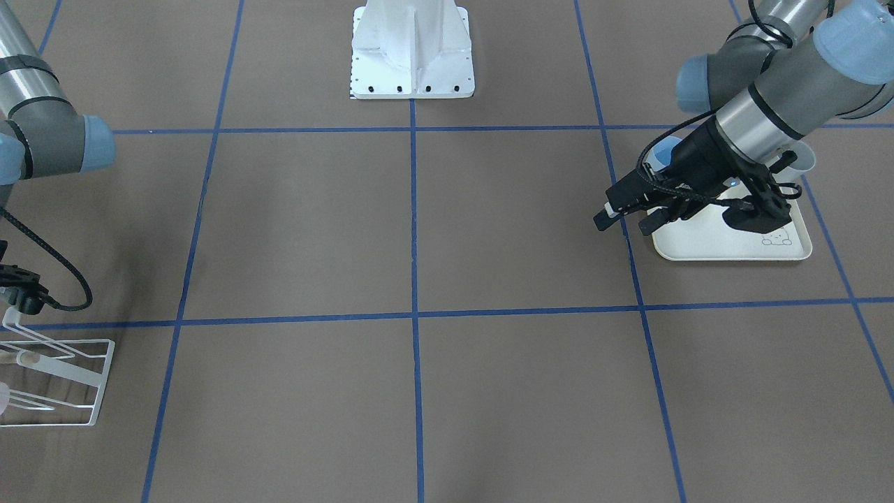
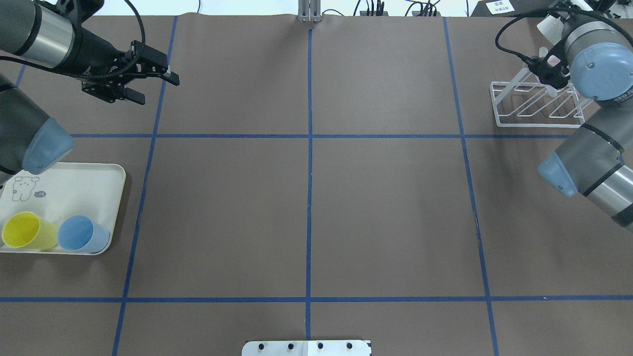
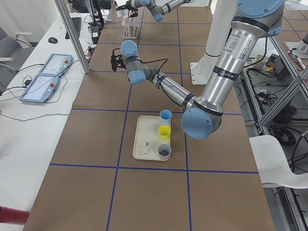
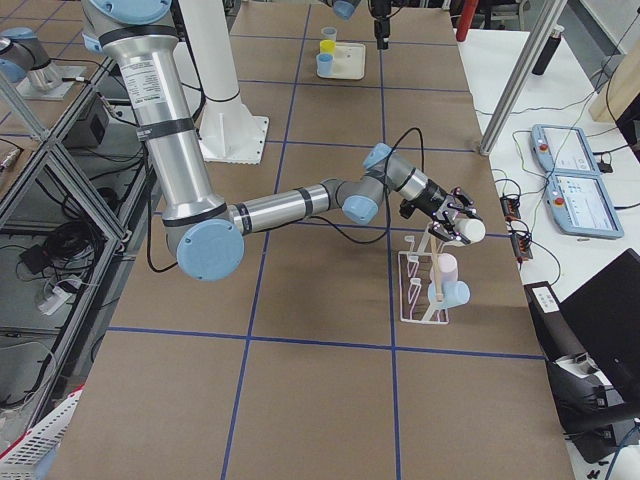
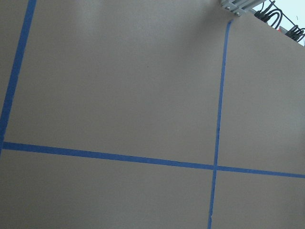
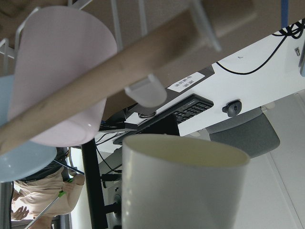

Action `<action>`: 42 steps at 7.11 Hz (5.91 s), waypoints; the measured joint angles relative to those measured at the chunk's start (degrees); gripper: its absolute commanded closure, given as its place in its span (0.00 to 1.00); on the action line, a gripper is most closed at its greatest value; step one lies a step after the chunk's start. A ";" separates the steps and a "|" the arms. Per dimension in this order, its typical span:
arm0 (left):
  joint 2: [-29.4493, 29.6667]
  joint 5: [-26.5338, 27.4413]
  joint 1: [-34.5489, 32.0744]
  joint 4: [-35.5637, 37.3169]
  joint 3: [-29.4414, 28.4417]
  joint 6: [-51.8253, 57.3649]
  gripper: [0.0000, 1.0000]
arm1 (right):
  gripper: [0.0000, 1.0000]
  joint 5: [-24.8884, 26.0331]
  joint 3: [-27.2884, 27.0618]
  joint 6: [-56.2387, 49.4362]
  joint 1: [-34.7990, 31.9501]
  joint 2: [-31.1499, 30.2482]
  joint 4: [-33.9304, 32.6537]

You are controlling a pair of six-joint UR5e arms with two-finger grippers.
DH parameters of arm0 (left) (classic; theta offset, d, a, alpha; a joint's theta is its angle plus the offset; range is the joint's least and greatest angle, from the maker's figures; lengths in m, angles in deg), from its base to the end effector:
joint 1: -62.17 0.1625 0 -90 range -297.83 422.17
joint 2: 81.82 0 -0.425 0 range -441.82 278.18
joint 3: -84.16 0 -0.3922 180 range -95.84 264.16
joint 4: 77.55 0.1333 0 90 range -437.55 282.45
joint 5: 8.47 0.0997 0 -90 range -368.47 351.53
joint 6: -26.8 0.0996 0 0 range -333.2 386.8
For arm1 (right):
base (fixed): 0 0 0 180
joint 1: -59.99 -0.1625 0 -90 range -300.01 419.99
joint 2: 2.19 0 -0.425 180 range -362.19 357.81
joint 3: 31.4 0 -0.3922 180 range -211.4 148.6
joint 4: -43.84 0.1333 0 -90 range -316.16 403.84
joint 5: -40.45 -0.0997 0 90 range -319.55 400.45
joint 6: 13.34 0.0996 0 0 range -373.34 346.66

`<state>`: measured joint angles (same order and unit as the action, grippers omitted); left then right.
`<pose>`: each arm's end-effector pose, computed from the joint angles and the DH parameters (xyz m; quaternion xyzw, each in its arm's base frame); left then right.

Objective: Transfer IKEA cup to right arm and place on rack

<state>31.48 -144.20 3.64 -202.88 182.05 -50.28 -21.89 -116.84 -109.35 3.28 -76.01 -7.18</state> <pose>0.2641 -0.5502 0.2860 0.0313 0.6000 -0.1022 0.7929 -0.1979 -0.6285 0.4706 0.2419 0.4005 -0.7496 0.4682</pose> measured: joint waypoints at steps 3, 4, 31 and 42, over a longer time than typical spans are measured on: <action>0.00 -0.06 0.00 -0.02 -0.14 0.03 0.00 | 0.39 3.23 1.17 0.97 2.19 -0.02 0.05; 0.00 -0.06 0.03 -0.06 -0.23 0.04 0.00 | 0.37 3.94 1.40 1.26 2.72 -0.15 0.05; -49.81 9.08 -9.11 -14.87 3.63 49.87 0.00 | 0.00 -50.28 -27.42 107.79 8.39 3.91 -37.42; -44.33 3.53 -8.53 -18.79 -5.25 41.40 0.81 | 0.00 -50.05 -27.17 107.87 8.46 4.84 -40.18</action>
<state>-12.86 -140.68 -4.89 -221.67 176.81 -8.88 -71.94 -144.01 -1.48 11.74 -71.17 -47.37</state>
